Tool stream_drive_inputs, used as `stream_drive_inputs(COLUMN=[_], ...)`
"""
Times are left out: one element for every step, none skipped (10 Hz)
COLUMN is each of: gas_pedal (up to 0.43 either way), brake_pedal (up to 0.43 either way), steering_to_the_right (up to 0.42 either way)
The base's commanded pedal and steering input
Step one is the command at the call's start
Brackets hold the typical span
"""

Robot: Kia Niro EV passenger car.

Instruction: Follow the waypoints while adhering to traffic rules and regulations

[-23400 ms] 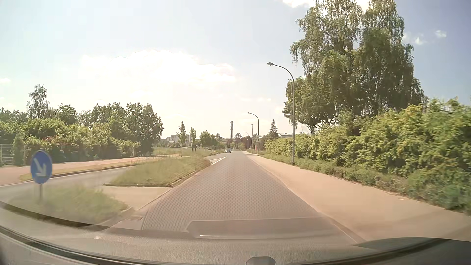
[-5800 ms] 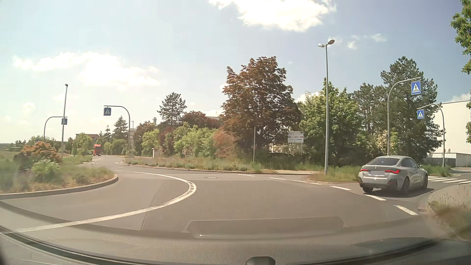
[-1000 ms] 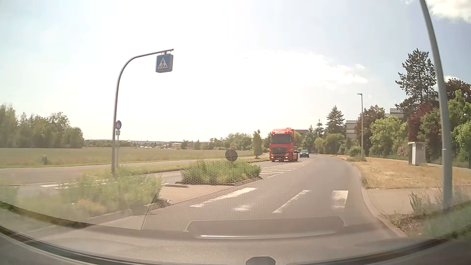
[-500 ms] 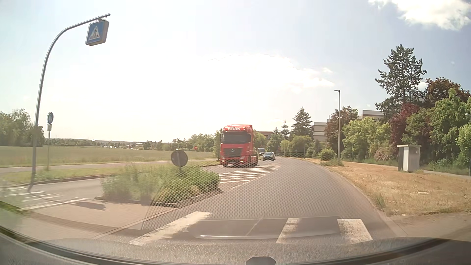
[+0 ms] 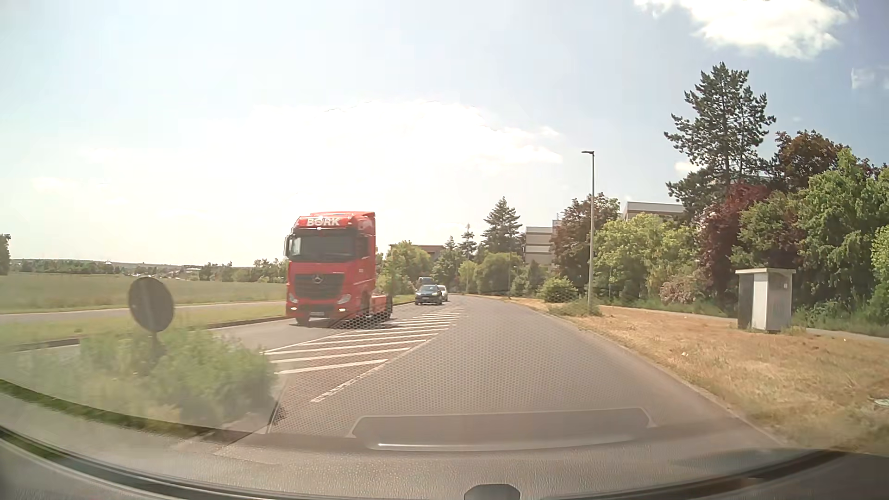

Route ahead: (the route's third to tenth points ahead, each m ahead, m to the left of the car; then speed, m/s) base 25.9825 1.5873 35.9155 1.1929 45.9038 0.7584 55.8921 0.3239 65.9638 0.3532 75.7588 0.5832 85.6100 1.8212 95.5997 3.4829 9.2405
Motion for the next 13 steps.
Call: stream_drive_inputs(gas_pedal=[0.268, 0.268, 0.268, 0.268, 0.268, 0.268, 0.268, 0.268, 0.268, 0.268, 0.268, 0.268, 0.268], brake_pedal=[0.000, 0.000, 0.000, 0.000, 0.000, 0.000, 0.000, 0.000, 0.000, 0.000, 0.000, 0.000, 0.000], steering_to_the_right=[0.096, 0.073, 0.055, 0.044, 0.032, 0.021, 0.010, 0.003, 0.002, 0.002, 0.002, 0.002, 0.002])
